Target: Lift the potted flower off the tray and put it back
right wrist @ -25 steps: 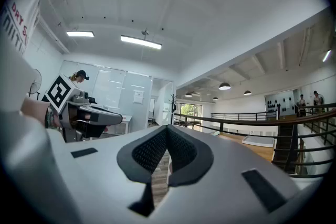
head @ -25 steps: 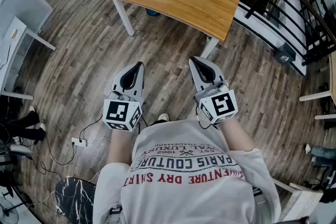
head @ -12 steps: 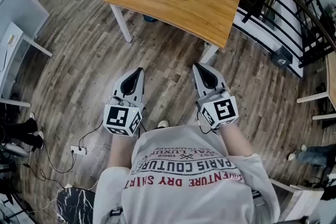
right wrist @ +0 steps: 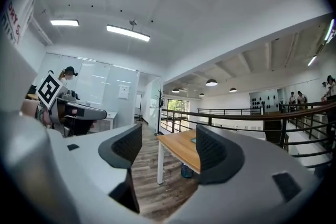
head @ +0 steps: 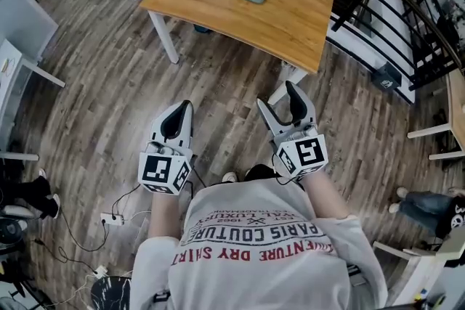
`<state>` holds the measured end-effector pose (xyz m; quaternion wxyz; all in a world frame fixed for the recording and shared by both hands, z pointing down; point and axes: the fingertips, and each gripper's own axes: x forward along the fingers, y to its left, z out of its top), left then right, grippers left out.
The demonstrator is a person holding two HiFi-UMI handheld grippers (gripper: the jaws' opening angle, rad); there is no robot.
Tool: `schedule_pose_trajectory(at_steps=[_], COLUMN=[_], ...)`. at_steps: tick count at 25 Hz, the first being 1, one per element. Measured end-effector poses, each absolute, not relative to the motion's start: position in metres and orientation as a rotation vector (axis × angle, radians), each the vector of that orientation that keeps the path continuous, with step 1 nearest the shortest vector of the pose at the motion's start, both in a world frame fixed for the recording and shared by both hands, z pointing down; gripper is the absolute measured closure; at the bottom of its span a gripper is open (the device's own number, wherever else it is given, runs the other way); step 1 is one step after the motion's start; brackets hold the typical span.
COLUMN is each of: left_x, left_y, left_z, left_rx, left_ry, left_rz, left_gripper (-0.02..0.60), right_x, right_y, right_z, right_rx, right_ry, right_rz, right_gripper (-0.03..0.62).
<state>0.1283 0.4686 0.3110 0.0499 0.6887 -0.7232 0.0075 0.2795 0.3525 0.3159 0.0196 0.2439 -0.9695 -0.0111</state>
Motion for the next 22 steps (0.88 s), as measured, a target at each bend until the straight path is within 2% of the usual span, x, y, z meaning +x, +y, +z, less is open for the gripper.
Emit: schedule_pose_trajectory(at_steps=[11,22], left_x=[0.058,-0.036], left_y=[0.398,0.218], left_z=[0.35,0.336], left_rx=[1.992,2.0], left_ry=[-2.223,-2.254], left_rz=[0.068,0.133], left_gripper=[0.569,0.569], right_x=[0.195,0.095], right_y=[0.267,0.082], right_z=[0.357,0.362], right_rx=[0.627,0.603], right_ry=[-2.988,-2.997], right_rz=[0.041,0.102], right_gripper=[0.273,0.275])
